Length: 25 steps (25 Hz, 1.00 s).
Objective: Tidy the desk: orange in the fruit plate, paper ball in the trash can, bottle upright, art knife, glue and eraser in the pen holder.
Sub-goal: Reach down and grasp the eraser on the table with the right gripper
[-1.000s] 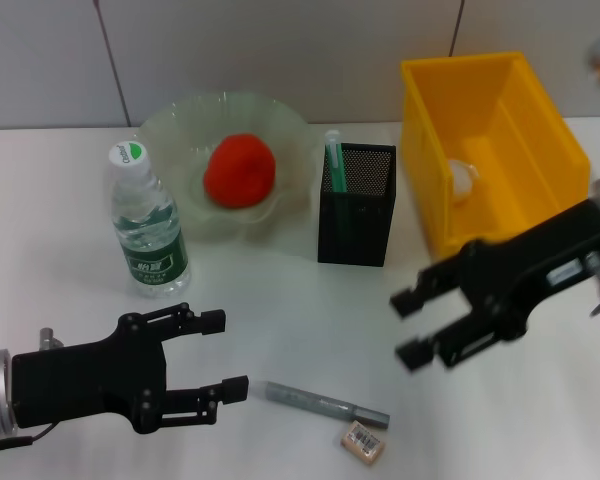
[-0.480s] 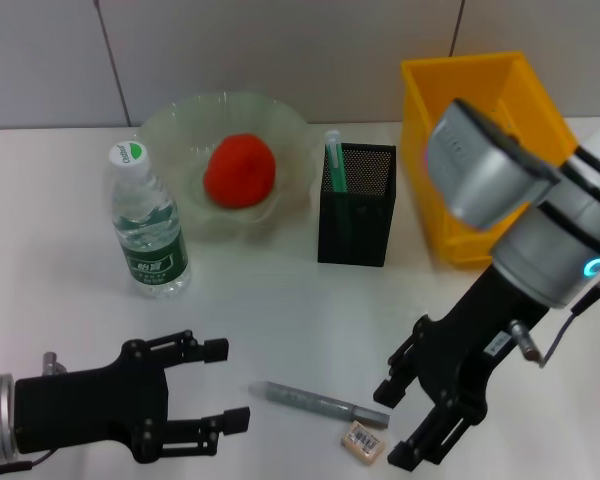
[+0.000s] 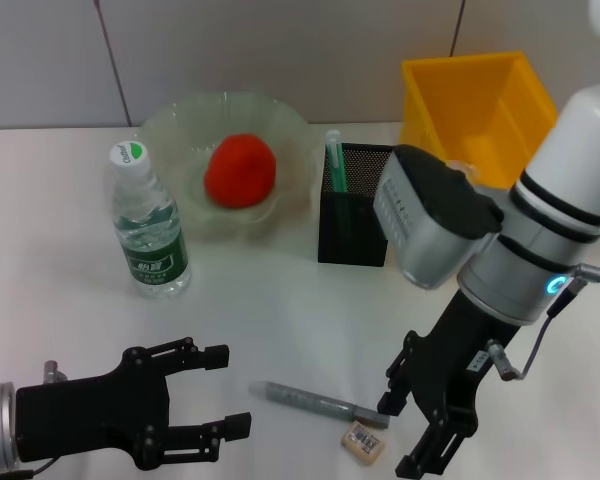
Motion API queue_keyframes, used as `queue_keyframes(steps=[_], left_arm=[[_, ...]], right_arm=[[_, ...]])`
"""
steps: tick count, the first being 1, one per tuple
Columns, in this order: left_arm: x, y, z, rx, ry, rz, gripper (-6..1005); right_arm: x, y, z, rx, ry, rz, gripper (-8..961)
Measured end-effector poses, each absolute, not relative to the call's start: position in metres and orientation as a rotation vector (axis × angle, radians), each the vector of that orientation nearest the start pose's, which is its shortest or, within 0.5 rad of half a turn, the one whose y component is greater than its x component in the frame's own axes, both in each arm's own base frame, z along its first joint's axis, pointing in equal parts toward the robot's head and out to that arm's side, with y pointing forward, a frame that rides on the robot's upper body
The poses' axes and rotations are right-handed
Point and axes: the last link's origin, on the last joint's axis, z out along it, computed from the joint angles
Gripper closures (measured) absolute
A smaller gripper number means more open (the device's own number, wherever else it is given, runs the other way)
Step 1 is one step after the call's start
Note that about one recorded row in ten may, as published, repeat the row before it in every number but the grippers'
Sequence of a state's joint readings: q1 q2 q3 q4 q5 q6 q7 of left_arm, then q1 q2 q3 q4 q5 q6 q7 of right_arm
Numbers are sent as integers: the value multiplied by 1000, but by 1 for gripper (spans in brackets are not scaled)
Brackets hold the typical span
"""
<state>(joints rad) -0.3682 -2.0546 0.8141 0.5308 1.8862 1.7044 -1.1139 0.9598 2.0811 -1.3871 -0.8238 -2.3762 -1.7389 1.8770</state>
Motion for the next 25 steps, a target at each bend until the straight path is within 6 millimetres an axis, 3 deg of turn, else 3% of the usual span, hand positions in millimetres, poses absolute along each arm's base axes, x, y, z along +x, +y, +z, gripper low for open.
queue_keyframes(steps=[14, 25], left_arm=[[-294, 257, -15, -2796, -535, -862, 167], [-294, 257, -18, -2794, -549, -859, 169]], right_arm=[[127, 335, -75, -3326, -237, -775, 225], [111, 328, -85, -3248, -746, -888, 229]])
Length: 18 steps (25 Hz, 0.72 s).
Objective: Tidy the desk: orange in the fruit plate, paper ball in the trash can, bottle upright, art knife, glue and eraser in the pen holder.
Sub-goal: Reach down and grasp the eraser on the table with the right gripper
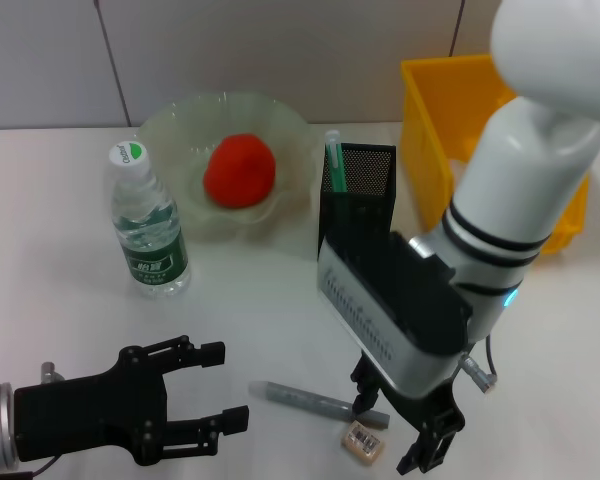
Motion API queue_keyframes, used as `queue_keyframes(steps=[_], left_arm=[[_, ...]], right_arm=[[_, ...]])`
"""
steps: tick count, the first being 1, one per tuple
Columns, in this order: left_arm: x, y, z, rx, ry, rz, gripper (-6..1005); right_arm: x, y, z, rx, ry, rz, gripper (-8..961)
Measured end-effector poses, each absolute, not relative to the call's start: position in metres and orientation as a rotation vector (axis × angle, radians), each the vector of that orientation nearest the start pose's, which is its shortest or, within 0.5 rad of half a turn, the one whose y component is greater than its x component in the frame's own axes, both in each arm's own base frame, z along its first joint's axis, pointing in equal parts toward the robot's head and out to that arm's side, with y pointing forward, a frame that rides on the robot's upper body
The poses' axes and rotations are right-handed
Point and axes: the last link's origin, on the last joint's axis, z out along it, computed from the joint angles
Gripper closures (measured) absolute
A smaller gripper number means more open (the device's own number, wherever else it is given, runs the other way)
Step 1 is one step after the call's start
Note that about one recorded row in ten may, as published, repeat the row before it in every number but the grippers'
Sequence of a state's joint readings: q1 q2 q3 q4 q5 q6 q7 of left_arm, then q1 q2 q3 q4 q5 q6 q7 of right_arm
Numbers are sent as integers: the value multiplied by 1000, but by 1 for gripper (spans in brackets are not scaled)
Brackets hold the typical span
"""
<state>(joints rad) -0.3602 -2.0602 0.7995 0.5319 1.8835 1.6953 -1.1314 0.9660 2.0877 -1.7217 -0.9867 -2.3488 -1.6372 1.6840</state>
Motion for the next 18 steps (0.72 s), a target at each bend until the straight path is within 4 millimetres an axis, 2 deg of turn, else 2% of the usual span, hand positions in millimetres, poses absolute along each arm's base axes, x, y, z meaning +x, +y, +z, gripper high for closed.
queue_keyframes(steps=[9, 18], left_arm=[[-294, 257, -18, -2781, -623, -872, 170], [-296, 257, -16, -2762, -634, -876, 170]], right_arm=[[109, 323, -99, -3147, -1086, -955, 228], [103, 316, -112, -3095, -1253, -988, 228]])
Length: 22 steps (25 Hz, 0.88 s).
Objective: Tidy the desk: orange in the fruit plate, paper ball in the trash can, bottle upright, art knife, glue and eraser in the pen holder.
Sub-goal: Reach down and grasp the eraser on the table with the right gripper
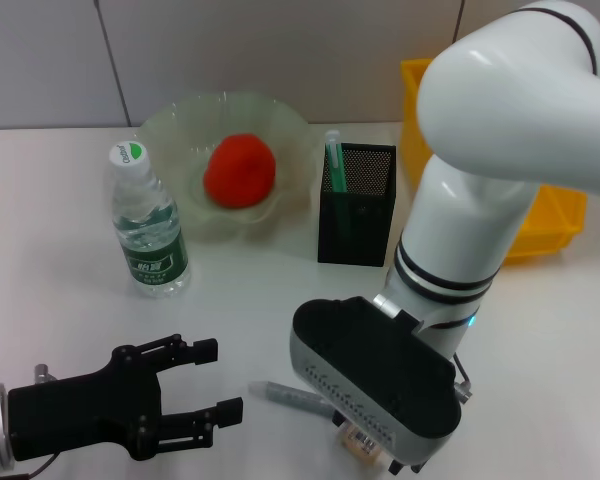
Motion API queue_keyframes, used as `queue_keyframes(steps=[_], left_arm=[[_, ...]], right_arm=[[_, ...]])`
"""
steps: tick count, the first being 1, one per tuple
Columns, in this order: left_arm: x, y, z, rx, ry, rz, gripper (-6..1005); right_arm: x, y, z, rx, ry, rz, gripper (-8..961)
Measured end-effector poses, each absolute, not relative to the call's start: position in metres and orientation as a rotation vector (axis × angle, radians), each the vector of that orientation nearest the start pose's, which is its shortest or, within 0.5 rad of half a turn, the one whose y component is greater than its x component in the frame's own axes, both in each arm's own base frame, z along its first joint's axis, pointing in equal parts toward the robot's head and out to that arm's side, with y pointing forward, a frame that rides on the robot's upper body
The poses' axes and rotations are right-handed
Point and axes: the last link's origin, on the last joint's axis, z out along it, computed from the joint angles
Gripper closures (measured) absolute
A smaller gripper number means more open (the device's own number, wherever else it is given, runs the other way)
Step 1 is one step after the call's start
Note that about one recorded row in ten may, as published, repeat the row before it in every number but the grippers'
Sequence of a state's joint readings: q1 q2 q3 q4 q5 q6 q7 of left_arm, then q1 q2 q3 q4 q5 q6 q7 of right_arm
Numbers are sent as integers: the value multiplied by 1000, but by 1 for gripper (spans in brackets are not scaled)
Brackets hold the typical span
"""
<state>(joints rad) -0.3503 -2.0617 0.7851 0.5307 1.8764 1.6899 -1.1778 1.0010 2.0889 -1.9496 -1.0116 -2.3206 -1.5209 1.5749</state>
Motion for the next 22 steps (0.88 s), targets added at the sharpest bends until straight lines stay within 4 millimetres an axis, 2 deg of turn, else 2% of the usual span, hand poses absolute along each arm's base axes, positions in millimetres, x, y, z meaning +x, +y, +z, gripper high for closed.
queue_keyframes(steps=[6, 22], left_arm=[[-297, 256, -16, -2756, -638, -876, 169], [-297, 256, -16, -2757, -638, -877, 170]], right_arm=[[100, 312, -118, -3063, -1323, -1008, 229], [104, 309, -128, -3025, -1361, -1014, 230]])
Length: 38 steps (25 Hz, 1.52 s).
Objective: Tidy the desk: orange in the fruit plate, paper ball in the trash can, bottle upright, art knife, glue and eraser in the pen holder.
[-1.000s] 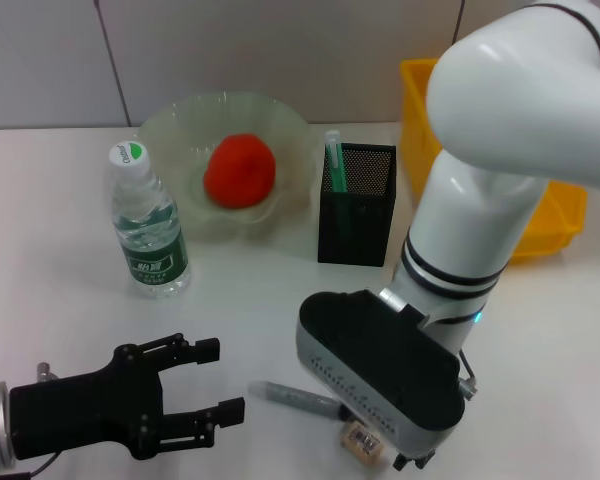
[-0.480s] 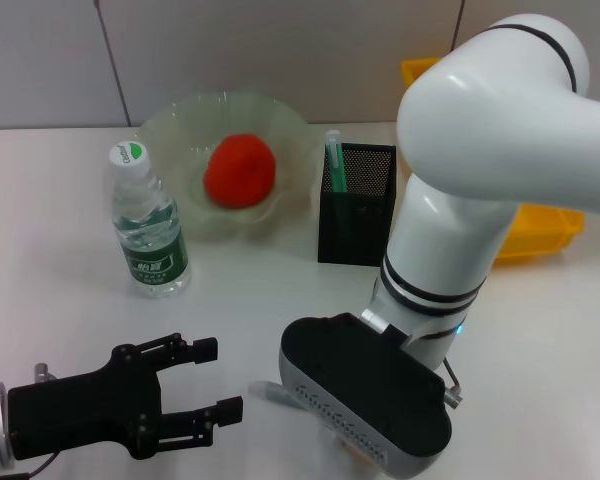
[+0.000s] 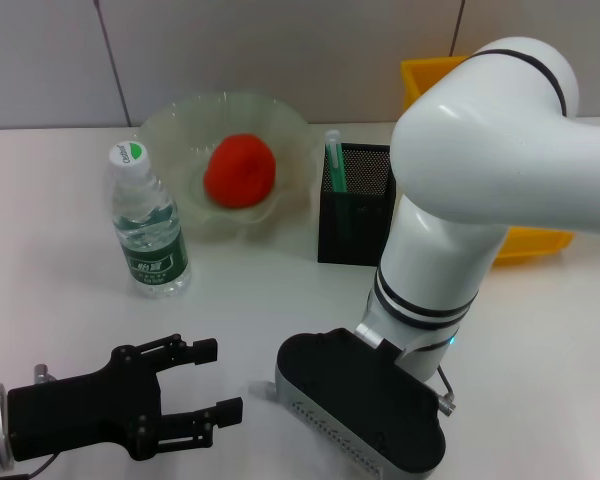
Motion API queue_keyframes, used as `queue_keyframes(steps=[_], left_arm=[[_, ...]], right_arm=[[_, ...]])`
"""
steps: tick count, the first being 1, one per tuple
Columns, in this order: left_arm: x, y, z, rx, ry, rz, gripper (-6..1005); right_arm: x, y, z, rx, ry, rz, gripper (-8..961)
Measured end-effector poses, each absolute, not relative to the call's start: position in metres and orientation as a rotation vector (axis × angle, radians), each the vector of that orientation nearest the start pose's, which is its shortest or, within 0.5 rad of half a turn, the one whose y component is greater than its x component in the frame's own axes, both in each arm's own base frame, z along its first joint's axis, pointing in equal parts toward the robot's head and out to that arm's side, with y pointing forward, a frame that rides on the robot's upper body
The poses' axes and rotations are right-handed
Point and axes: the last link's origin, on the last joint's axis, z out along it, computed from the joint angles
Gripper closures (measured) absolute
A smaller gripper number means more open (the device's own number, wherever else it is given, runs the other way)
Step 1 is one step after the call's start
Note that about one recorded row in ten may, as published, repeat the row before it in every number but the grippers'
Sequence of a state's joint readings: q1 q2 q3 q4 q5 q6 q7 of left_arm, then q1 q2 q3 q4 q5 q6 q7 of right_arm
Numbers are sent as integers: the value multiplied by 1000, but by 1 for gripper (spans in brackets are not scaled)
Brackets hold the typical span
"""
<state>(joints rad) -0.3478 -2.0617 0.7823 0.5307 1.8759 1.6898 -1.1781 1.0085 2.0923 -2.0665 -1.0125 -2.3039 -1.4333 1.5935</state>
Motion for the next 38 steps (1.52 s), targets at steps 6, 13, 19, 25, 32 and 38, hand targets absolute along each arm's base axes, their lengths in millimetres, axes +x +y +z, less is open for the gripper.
queue_keyframes(steps=[6, 13, 19, 25, 32, 38], left_arm=[[-297, 256, -16, -2757, -638, -877, 170], [-297, 257, -14, -2744, -640, -883, 169], [-297, 257, -13, -2740, -640, -890, 169], [-297, 257, -13, -2737, -641, -892, 169], [-297, 257, -13, -2738, -641, -893, 170], [-298, 257, -12, -2738, -641, -891, 170]], right_arm=[[107, 310, -130, -3021, -1358, -1028, 231], [108, 309, -131, -3016, -1365, -1041, 242], [108, 310, -131, -3012, -1370, -1044, 433], [107, 310, -131, -3008, -1375, -1046, 467], [103, 311, -129, -3016, -1359, -1018, 506], [91, 314, -121, -3051, -1272, -935, 530]])
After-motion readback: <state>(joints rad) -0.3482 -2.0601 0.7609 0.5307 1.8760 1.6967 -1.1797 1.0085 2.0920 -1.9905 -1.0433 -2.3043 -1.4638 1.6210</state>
